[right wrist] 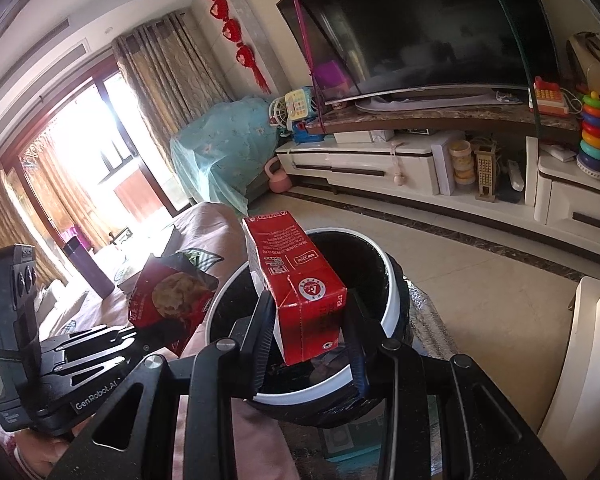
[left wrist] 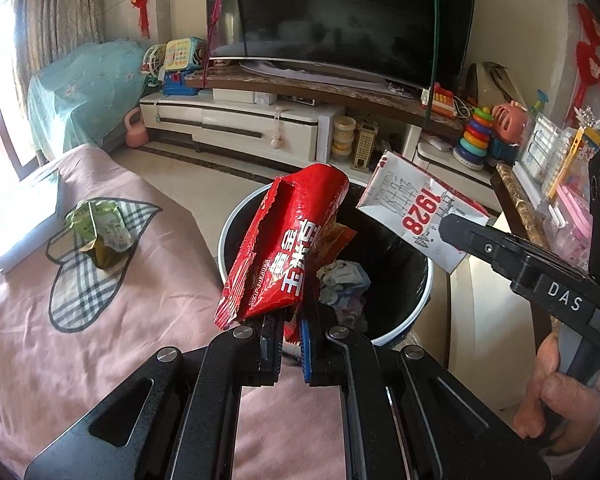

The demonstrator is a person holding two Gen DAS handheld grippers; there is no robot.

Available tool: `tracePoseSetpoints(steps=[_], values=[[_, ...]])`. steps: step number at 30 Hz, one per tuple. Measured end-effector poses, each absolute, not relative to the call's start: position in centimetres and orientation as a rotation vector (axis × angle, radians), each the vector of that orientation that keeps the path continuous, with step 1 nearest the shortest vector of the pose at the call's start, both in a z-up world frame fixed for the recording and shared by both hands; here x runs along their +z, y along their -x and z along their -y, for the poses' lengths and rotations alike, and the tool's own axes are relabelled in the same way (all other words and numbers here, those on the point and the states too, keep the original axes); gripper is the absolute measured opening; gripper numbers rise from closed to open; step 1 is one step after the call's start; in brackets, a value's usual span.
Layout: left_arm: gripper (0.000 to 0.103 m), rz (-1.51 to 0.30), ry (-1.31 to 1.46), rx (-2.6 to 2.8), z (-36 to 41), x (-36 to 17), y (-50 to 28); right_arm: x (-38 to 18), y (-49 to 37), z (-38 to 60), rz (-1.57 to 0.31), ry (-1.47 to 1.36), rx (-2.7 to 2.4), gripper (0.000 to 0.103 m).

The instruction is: Collect trash

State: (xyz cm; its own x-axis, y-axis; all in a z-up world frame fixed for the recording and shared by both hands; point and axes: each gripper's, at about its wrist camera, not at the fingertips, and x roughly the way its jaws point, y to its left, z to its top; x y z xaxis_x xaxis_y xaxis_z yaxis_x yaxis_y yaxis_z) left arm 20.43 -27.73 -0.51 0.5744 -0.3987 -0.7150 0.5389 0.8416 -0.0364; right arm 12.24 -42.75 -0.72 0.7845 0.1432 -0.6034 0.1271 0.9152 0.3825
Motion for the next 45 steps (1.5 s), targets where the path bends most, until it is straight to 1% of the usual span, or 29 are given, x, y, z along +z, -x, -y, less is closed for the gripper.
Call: tracePoseSetpoints(steps=[28, 41, 43, 45], values=[[0.006, -0.855, -0.226, -0.549, 30.2, -2.6, -23.2, -2.0, -14.9, 44.0, -0.744, -0.414, 0.003, 0.034], [0.007, -0.862, -0.238, -0.553, 30.8, -2.6, -23.7, -2.3, -15.8, 44.2, -0.762, -0.415, 0.006, 0.034], [0.009, -0.862, -0.241, -0.556, 30.9, -2.6, -23.8, -2.3, -16.0, 44.4, -0.765, -0.432, 0.010, 0.034], [0.023, -0.869, -0.234, -0.558, 30.8, -2.5, -23.9, -2.4, -16.2, 44.7, -0.768, -0.452, 0.019, 0.037]])
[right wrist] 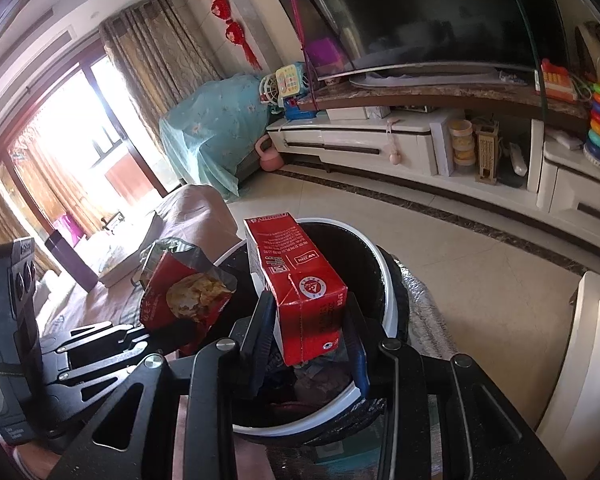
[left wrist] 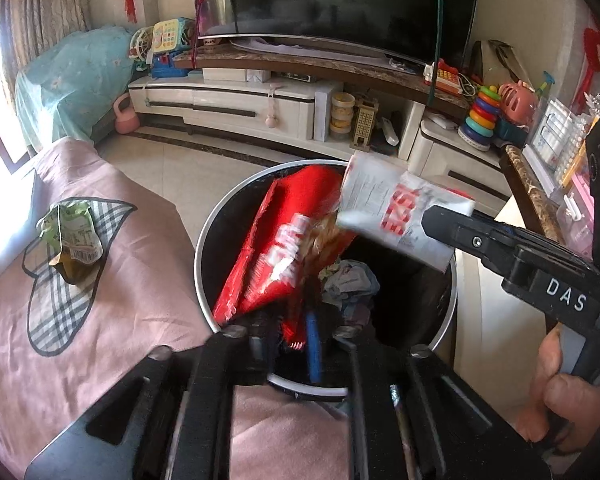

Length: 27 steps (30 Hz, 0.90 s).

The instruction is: Collect trash

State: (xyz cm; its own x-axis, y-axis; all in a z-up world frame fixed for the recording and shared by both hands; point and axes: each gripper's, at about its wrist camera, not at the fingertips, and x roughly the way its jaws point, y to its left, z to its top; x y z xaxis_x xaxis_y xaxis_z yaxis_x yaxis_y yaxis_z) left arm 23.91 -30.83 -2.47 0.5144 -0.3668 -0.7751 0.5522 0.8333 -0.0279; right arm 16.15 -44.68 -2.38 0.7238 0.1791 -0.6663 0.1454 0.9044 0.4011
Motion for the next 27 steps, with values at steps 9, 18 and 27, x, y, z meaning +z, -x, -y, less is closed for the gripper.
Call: tracePoseSetpoints(steps=[9, 18, 27], values=[[0.075, -0.824, -0.199, -0.511, 27.5, -1.5, -21.9, -1.6, -14.5, 44.9, -0.722, -0.510, 0.017, 0.061], [0.087, -0.756, -0.052, -0.447, 20.2, -0.4, -16.4, 0.6, -9.5, 41.7, -0.634, -0.517, 0.013, 0.097], [0.092, -0.637, 0.028, -0.388, 14.8, 1.4, -10.5, 2.9, -5.0, 36.5, -0.576, -0.430, 0.009, 0.102]])
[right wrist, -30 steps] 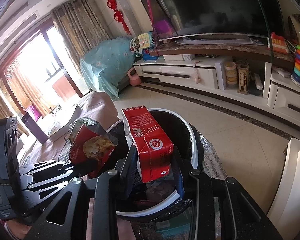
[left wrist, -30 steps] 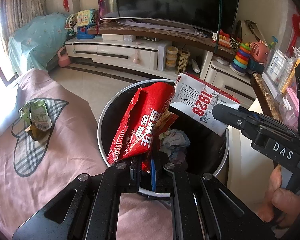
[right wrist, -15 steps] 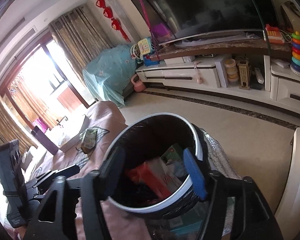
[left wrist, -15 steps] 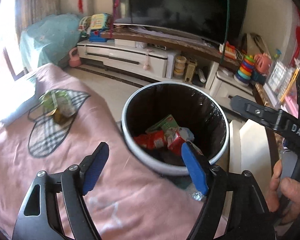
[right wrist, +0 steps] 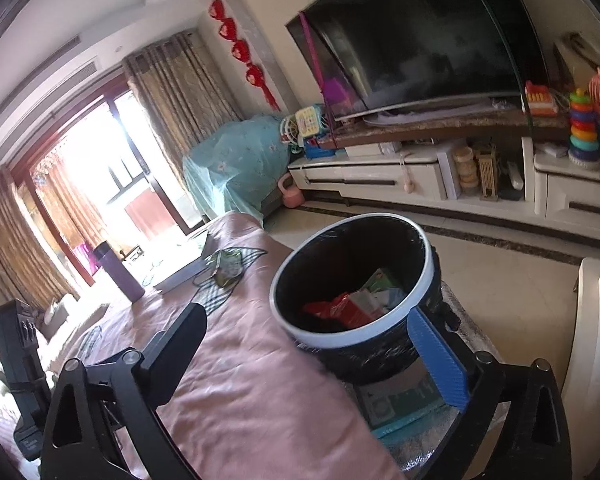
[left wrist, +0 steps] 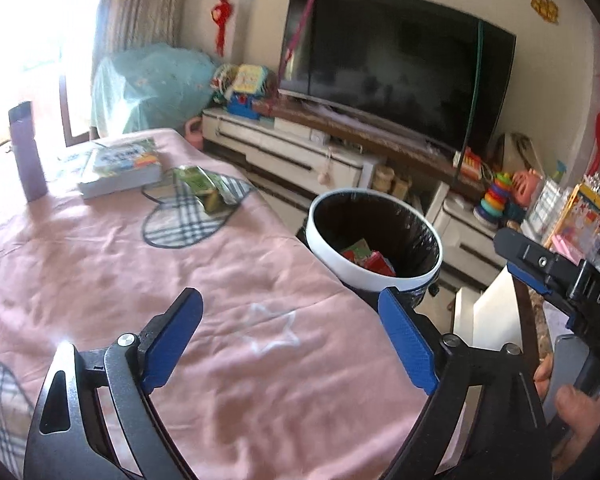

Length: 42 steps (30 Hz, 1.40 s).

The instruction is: Collect trash

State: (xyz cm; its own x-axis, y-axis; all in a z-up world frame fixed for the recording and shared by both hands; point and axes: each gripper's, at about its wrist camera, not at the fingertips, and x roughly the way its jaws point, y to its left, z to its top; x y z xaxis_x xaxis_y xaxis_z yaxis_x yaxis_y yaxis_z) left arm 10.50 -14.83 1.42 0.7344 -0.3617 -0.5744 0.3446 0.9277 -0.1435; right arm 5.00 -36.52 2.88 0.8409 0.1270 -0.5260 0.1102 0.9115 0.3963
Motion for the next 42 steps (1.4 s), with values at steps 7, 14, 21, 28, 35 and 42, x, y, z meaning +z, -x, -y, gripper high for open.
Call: tracePoseSetpoints(steps=[7, 14, 21, 28, 35, 42], values=[[0.103, -0.444, 0.033, -0.302, 10.7, 4.4, -5.5, 7.7, -1.2, 32.7, -0.423, -0.266, -0.048, 0.103], [0.103, -0.357, -0.002, -0.180, 8.4, 3.7, -3.2, 7.0, 0.7, 30.9, -0.320, -0.171, -0.148, 0.103], [0.103, -0.317, -0.047, -0.105, 8.4, 2.7, -2.8, 4.7, 1.0, 30.2, -0.328, -0.146, -0.172, 0.103], [0.103, -0.295, -0.082, -0.064, 9.1, 2.3, -2.2, 3.4, 0.9, 29.6, -0.362, -0.131, -0.163, 0.103], [0.103, -0.306, -0.081, -0.055, 9.1, 2.2, -2.2, 3.4, 0.9, 29.2, -0.367, -0.122, -0.160, 0.103], [0.103, -0.308, -0.074, -0.064, 9.0, 2.2, -2.1, 3.4, 1.0, 29.1, -0.363, -0.120, -0.164, 0.103]])
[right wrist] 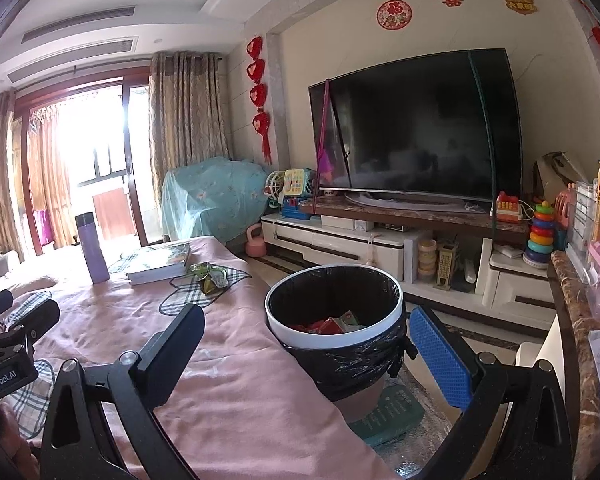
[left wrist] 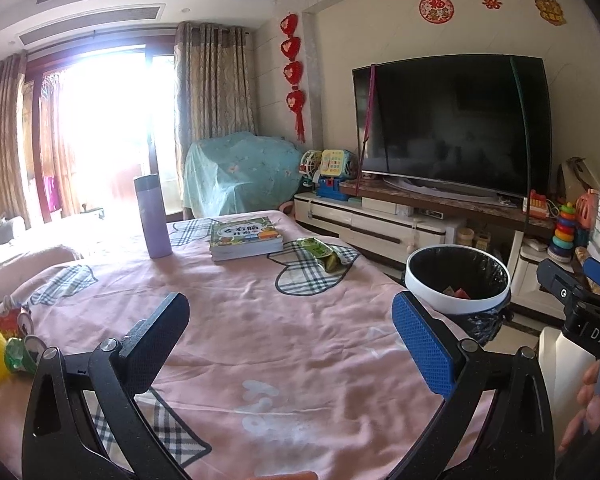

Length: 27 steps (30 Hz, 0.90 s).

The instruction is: Collect trash

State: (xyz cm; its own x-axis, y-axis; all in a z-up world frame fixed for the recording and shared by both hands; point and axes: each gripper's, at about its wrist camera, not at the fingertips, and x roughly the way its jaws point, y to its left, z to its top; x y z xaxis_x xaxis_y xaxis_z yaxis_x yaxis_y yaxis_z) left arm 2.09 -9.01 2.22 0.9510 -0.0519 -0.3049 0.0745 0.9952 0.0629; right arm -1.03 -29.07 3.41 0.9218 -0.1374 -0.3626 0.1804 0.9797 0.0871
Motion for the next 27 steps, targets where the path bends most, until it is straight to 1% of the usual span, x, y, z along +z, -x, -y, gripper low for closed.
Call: tracePoseSetpoints(steps=[27], values=[[0.103, -0.310, -0.064, -0.058, 9.32, 1.94, -1.81, 4.00, 1.36, 28.93, -0.349, -0.122, -0.160, 0.103]])
